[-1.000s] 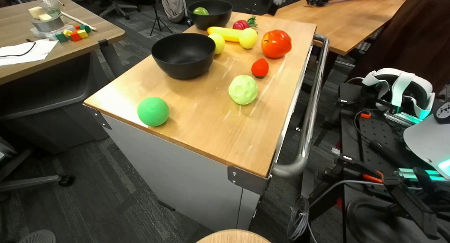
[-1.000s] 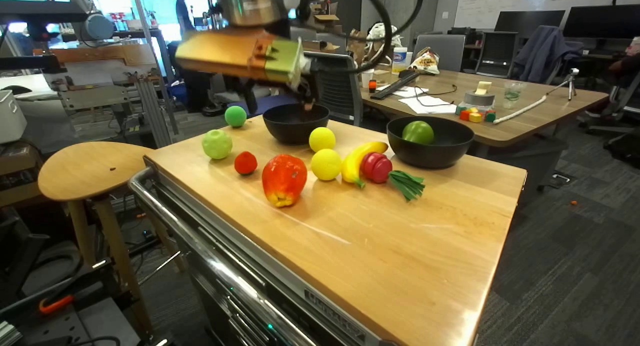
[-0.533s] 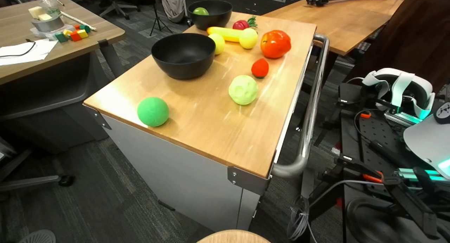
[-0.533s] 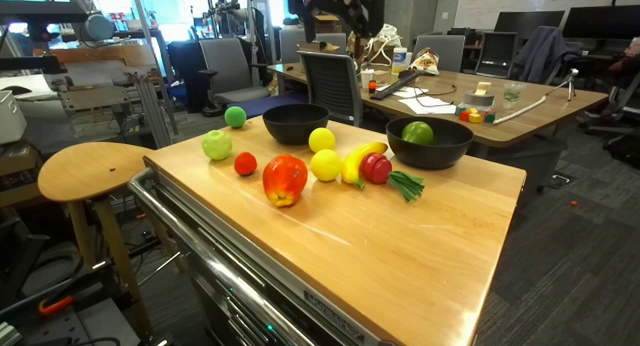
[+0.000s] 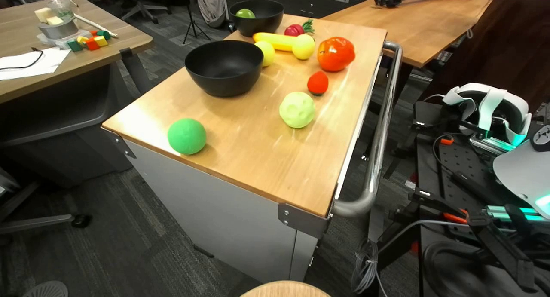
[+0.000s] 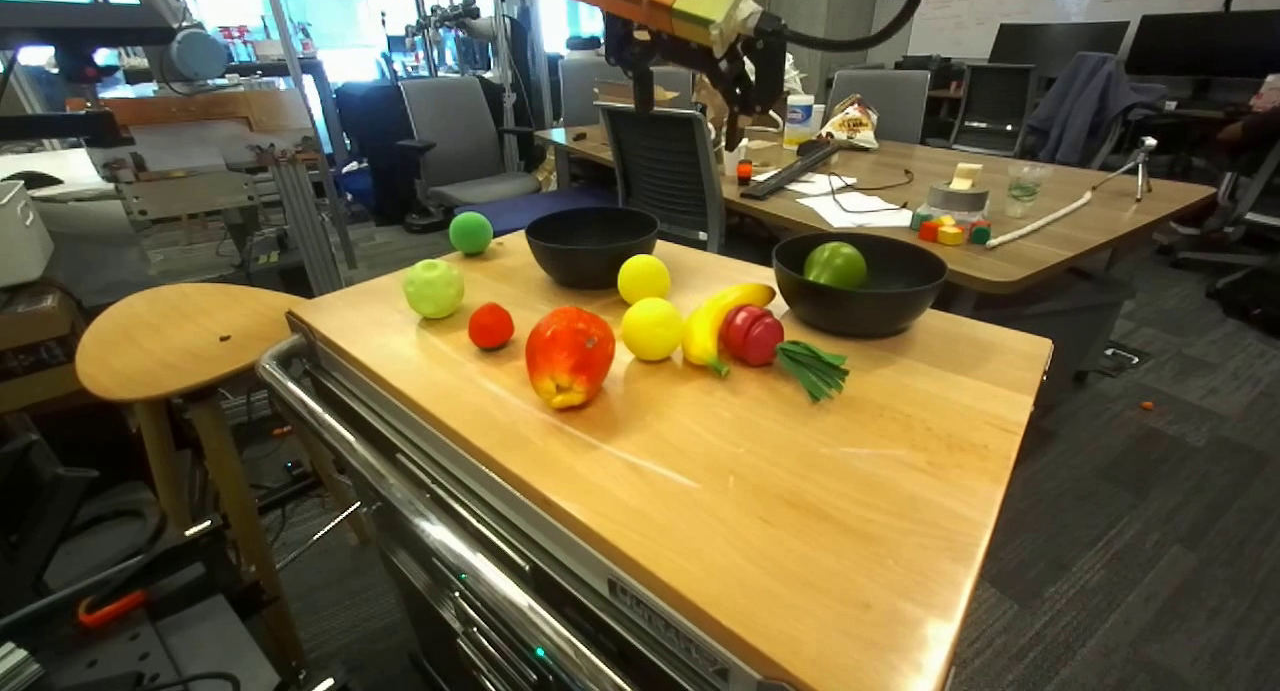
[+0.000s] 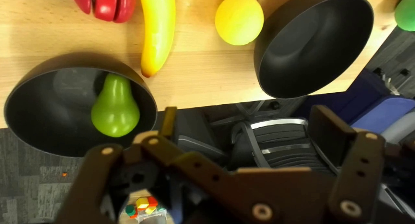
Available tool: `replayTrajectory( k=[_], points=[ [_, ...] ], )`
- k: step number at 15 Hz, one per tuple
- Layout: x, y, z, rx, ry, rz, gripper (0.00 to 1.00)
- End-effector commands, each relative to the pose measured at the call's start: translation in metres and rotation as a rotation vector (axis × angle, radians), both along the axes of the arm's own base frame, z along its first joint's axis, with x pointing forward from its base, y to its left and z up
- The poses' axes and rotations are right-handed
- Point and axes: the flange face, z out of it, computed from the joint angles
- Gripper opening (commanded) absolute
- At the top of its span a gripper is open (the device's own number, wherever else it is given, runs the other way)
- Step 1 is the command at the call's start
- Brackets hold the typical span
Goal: Remove all the plastic vegetables and fruits from the two bowls
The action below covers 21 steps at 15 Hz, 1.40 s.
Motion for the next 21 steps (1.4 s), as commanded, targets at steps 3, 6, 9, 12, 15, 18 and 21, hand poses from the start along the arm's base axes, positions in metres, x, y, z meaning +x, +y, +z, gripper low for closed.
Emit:
replayTrajectory(
  k=[3, 6, 9, 12, 15, 18, 21],
  points=[
    [0.066, -0.005, 0.012, 0.011, -0.058, -0.189, 1.00],
    [0.093, -0.029, -0.002, -0.022, -0.070, -0.310, 1.00],
    [0.108, -0.065, -0.033, -0.098, -0.032, -0.397, 1.00],
    [0.116, -0.094, -0.059, -0.155, 0.010, -0.465, 1.00],
    [0.123, -0.108, -0.076, -0.152, 0.033, -0.500, 1.00],
    [0.131, -0.106, -0.087, -0.132, 0.027, -0.492, 1.00],
    [0.139, -0.098, -0.097, -0.126, 0.022, -0.470, 1.00]
  ],
)
